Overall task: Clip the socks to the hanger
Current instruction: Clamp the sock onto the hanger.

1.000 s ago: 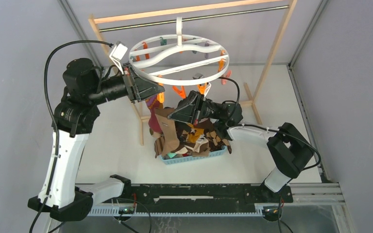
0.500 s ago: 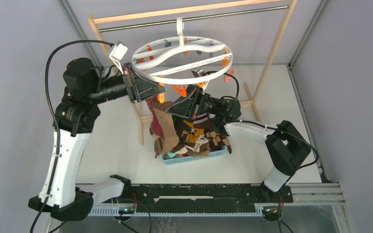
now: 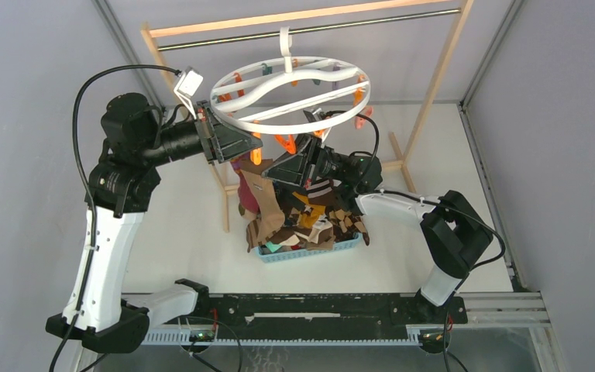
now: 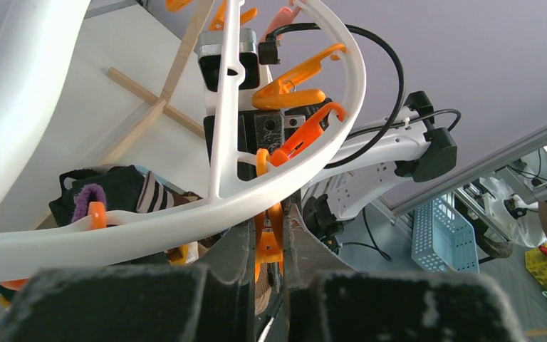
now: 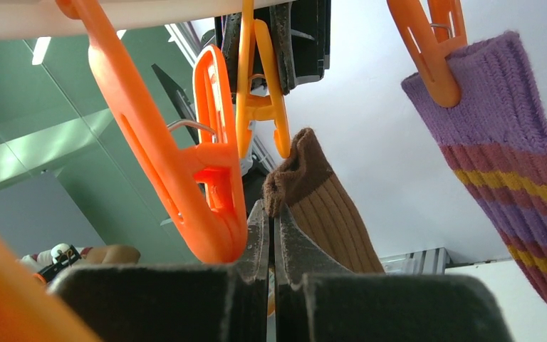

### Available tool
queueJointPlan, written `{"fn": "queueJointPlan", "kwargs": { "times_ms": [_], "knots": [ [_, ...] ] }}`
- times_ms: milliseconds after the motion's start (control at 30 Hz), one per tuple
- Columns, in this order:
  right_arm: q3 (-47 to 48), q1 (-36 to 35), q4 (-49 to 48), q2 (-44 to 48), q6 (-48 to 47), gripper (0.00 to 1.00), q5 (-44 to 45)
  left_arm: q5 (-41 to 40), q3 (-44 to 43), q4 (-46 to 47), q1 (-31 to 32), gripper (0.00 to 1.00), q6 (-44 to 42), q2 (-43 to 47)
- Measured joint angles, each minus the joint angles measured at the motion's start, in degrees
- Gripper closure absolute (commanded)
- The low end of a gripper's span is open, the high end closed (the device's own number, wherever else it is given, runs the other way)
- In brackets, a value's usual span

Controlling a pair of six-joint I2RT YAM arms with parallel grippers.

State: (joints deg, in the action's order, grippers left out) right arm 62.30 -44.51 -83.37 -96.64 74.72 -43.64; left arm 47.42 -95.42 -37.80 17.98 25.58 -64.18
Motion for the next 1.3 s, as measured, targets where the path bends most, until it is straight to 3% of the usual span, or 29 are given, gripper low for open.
{"fn": "queueJointPlan", "kwargs": {
  "times_ms": [767,1300],
  "knots": [
    [1.27,0.20,0.00,-0.02,0.83,1.00,-3.19,0.72,0.00,0.09,-0.13,0.97,0.02,0.02],
    [1.31,0.59,0.00,-0.59,0.61,1.00,2.60,0.79,0.00,0.07,-0.13,0.97,0.09,0.02]
  ]
}}
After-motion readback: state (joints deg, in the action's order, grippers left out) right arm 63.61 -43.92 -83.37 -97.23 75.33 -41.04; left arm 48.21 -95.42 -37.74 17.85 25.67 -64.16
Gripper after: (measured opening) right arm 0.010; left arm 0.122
